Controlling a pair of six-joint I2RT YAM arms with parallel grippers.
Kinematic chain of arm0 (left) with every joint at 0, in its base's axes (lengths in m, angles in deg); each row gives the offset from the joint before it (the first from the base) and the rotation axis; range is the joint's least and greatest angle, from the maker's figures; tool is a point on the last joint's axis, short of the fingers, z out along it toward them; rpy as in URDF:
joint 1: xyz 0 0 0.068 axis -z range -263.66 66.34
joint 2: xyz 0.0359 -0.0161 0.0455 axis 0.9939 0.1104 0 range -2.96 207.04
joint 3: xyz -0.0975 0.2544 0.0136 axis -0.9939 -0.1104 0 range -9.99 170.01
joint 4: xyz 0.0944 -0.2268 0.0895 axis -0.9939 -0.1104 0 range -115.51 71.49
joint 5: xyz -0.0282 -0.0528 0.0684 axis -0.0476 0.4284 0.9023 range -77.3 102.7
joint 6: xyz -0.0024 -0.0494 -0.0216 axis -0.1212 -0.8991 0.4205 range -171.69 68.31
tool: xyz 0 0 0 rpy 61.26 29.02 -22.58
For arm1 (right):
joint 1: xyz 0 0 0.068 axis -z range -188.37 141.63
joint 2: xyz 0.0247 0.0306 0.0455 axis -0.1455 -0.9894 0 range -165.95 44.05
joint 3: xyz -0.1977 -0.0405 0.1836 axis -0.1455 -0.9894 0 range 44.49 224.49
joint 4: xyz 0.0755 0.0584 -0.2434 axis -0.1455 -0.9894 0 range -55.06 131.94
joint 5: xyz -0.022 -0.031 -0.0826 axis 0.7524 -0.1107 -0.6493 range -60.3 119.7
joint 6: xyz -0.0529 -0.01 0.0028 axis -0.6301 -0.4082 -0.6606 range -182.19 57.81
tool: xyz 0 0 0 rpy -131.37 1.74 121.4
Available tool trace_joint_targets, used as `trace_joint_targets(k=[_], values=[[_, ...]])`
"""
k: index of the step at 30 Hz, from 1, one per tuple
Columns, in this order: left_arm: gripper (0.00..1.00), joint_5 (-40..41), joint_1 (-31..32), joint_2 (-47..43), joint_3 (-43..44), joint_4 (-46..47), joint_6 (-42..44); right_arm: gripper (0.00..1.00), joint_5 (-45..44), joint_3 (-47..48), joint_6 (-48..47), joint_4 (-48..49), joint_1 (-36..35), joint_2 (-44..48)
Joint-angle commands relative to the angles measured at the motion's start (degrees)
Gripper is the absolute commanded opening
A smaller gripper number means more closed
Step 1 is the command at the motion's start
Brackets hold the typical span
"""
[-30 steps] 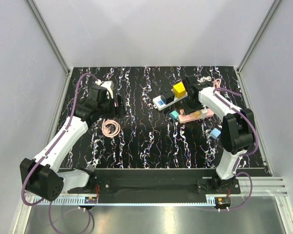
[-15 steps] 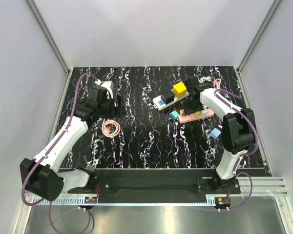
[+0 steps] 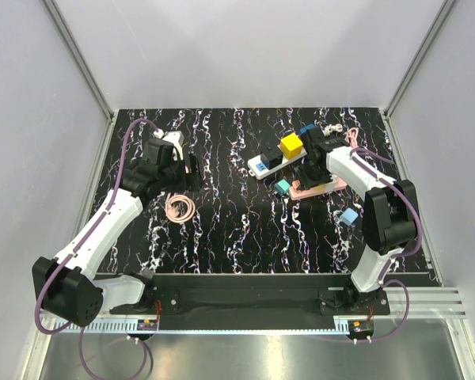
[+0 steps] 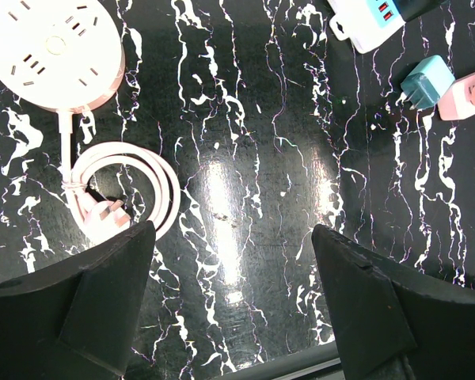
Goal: Insert the plug
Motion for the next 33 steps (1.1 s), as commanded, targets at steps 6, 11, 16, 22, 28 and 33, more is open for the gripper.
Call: trace_joint_targets(k=[6, 11, 16, 22, 28, 33], values=[[0.86, 1.8, -0.3, -2.02, -0.43, 1.33, 0.71, 0.0, 2.26, -1.14, -0.45, 0.52, 1.28, 0.53], [0.86, 1.8, -0.3, -1.84, -0.34, 1.25, 0.71, 0.0, 3.41, -1.4, -0.98, 2.27, 1.81, 0.44], [0.86, 1.8, -0.21, -1.75, -0.34, 1.25, 0.71, 0.0, 3.67, -2.54, -0.81, 2.45, 2.42, 0.35], [0.86, 1.8, -0.3, -1.75, -0.34, 1.25, 0.71, 0.0, 4.02, -4.74, -0.9, 3.16, 3.21, -0.26], [0.86, 3.56, -0.3, -1.93, -0.43, 1.33, 0.71, 0.0, 4.02, -5.8, -1.51, 4.12, 4.27, -1.84], [0.86, 4.17, -0.3, -1.84, -0.43, 1.24, 0.8, 0.0, 4.37, -4.48, -2.74, 4.04, 4.97, -3.69]])
